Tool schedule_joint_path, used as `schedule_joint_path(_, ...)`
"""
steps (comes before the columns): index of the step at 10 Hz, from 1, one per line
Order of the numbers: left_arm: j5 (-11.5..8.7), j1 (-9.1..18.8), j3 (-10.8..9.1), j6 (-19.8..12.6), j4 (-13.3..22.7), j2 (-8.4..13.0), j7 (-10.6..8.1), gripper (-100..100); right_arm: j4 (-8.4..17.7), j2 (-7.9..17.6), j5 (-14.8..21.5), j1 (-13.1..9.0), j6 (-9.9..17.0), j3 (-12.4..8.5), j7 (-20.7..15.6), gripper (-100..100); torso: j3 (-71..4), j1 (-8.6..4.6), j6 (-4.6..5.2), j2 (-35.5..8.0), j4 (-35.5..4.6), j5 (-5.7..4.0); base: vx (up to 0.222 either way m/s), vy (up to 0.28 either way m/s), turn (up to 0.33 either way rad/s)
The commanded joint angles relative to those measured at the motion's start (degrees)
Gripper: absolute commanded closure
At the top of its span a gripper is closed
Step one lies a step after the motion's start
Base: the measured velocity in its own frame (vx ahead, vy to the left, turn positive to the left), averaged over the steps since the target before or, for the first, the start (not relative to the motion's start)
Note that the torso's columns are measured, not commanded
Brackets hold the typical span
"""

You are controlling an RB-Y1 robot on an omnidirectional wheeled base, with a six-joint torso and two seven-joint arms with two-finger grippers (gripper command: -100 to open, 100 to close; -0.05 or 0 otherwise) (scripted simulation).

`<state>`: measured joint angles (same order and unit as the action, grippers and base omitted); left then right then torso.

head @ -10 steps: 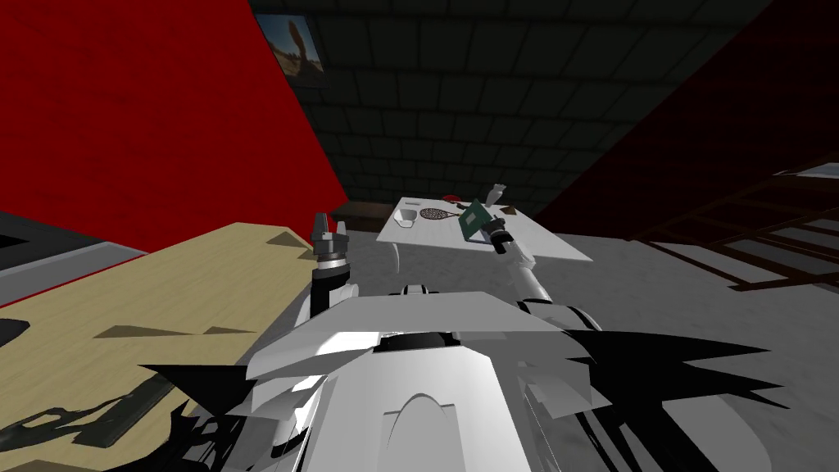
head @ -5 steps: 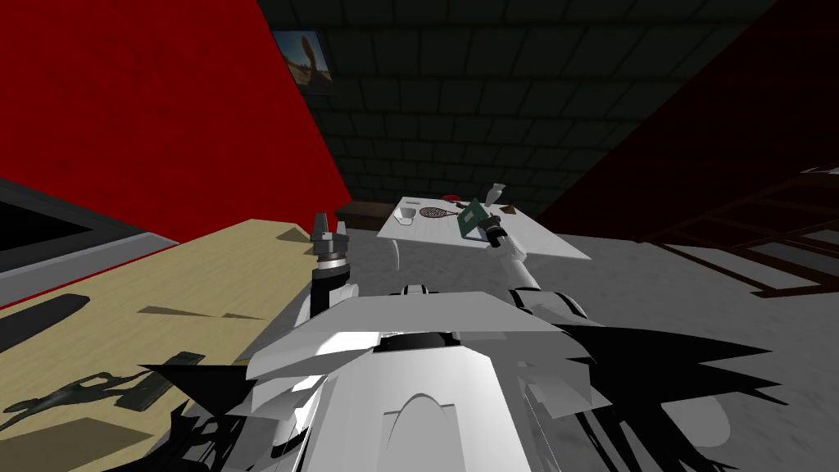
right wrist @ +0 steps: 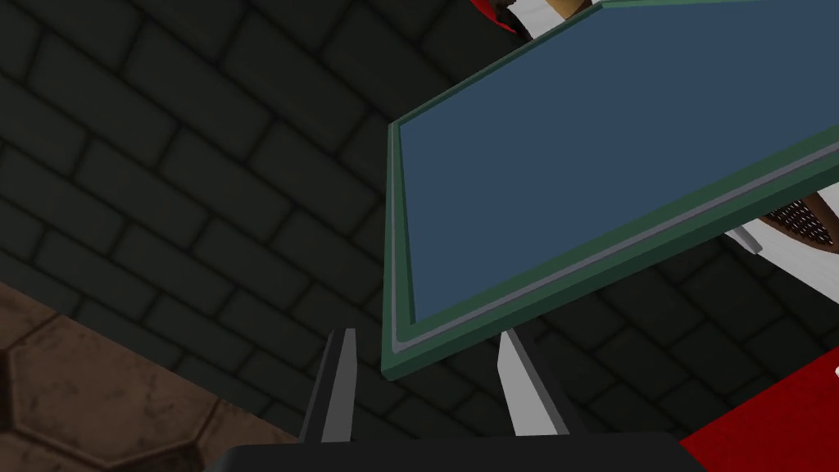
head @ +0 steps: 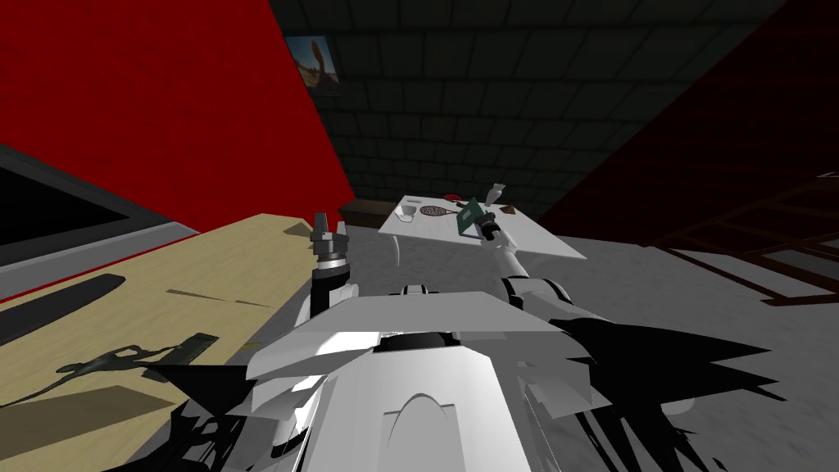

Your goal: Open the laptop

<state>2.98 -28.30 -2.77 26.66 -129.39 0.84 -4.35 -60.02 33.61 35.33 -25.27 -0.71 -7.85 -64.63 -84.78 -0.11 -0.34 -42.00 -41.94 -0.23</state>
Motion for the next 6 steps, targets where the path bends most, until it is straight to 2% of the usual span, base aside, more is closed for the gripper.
schedule_joint_path(1,0.0,0.0,0.0,0.0,0.0,0.0,0.0,0,4.16,-0.34,-1.46,-3.5,0.91,1.37,-0.87,100,0.03,0.01,0.01,0.01,0.01,-0.02,-0.065,-0.049,0.064)
schedule_joint_path(2,0.0,-0.01,0.0,0.0,0.0,0.0,0.0,0,6.21,-1.39,-3.81,-6.09,1.94,2.62,-3.02,100,-0.1,0.04,0.21,0.22,0.01,0.04,-0.115,-0.082,0.122)
schedule_joint_path(4,0.0,0.0,0.0,0.0,0.0,0.0,0.0,0,7.85,-1.39,-3.81,-9.15,1.94,2.62,-3.02,100,0.03,0.11,0.1,-0.01,0.04,-0.01,-0.114,-0.057,0.077)
schedule_joint_path(6,0.0,-0.02,0.0,0.0,0.0,0.0,0.0,0,9.78,-1.39,-3.81,-9.21,1.94,2.62,-3.02,100,-0.03,0.15,0.38,0.11,-0.05,0.12,-0.009,0.003,-0.006)
